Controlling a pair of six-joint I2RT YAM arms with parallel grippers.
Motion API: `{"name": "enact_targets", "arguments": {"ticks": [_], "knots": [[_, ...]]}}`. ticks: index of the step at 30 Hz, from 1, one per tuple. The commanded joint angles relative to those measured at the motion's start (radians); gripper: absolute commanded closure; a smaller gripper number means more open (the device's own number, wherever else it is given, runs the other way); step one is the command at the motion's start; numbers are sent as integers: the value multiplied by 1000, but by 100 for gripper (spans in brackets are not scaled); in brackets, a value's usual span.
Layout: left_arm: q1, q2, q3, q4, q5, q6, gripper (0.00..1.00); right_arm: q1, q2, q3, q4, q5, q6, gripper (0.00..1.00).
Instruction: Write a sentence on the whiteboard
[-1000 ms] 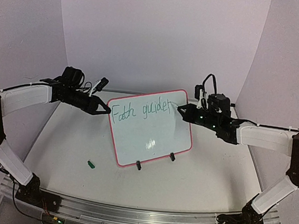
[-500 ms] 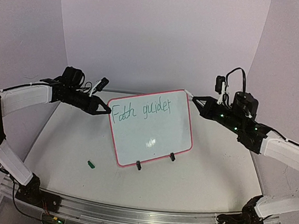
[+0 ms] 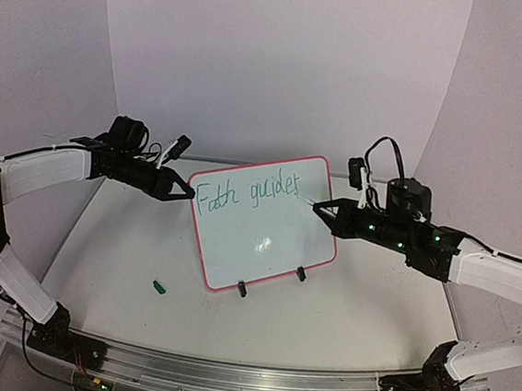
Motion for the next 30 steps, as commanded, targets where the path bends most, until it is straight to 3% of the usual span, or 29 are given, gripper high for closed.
{"name": "enact_targets", "arguments": {"ticks": [1,12,30], "knots": [[-61,28,-27,-105,-78,78,100,117,42,19,2,79,-20,100],[-65,26,-28,-107,-89,78,100,335,243,59,139,168,-51,100],[-68,41,-27,-109,-94,81,100,356,561,207,353,87,9,100]]}}
